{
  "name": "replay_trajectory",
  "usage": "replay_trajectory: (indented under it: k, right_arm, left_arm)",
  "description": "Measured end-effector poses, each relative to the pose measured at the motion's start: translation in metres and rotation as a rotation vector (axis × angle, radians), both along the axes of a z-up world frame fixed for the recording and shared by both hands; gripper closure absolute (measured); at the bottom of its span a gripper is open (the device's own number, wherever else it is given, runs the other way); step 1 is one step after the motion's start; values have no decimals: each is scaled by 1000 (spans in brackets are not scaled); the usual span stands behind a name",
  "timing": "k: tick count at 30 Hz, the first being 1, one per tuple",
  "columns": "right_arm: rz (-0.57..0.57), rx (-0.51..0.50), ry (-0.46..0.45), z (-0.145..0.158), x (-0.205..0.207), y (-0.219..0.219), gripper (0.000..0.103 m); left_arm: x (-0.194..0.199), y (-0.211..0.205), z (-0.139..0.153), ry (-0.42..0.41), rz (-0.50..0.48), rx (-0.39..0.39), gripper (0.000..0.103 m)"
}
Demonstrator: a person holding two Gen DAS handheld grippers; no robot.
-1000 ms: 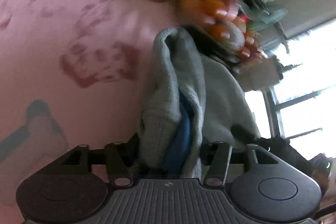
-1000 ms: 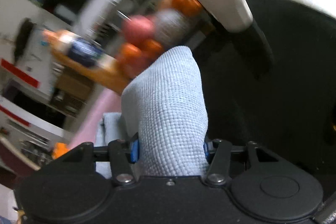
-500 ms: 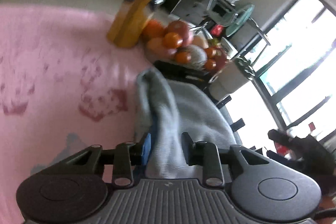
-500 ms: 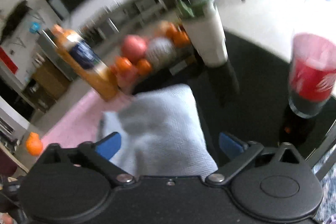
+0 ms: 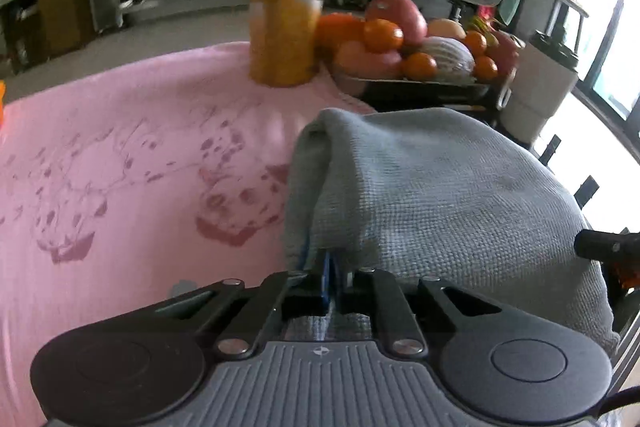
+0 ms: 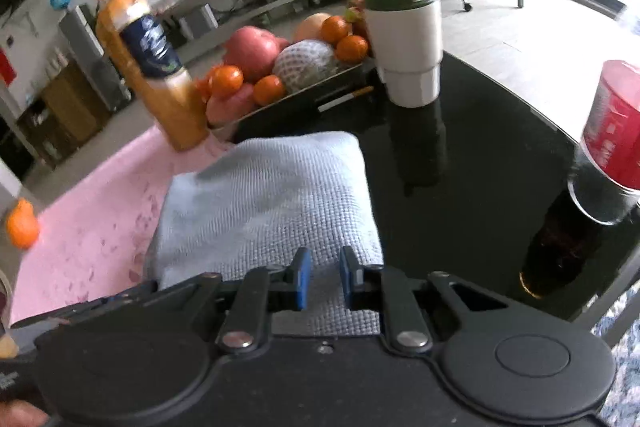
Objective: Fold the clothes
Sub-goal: 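Lower the folded sweater onto the towel with both grippers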
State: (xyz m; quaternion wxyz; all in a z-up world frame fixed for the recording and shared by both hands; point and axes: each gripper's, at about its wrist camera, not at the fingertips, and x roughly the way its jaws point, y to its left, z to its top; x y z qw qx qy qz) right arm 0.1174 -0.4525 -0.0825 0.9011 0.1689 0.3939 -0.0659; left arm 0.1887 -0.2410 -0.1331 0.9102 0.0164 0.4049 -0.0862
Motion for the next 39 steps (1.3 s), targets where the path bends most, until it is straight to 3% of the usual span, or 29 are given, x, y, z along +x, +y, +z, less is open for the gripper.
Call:
replay_trajectory:
  k: [6,10,13,16,18,21,25,26,28,30,34,39]
  right_arm:
    - [58,-41,100,-28,18,18,86]
    - [50,-16,55,-13,5,17,85]
    - [7,26,-56,15,-9,4,79]
    - [-66,87,-140,30,-7,-14,79]
    - [-105,128,-149,27,7,-25,79]
    - [-148,185,-124,10,35,-37,79]
    - [-161,202,-41,-18,64,-38,80]
    - [-154,196,-26,-20,68,-34,80]
    - [-138,185,5,-22,76,-25,80]
    - [-99,125,37,-22,81,-8,79]
    - [-56,10,44,-18,83,11,74]
    - [-73,64,-48,12,49,-3,73]
  left_arm:
    - [-1,3,2,12,39,-4,91]
    - [-4,16,19,19,24,-50,87]
    - [-1,17,35,1,17,-74,88]
    - [12,2,49,-38,-6,-55,88]
    - [27,-16,49,-57,-14,-3,87]
    - [55,-38,39,-50,-7,57,86]
    - [86,-43,6,32,33,140,89]
    - [90,-41,-3,54,46,152,94]
    - [96,-29,-23,116,87,133,96]
    - [91,-22,-23,96,97,110,93]
    - [76,-9,3,67,120,24,92]
    - [37,15,40,54,27,-145,92]
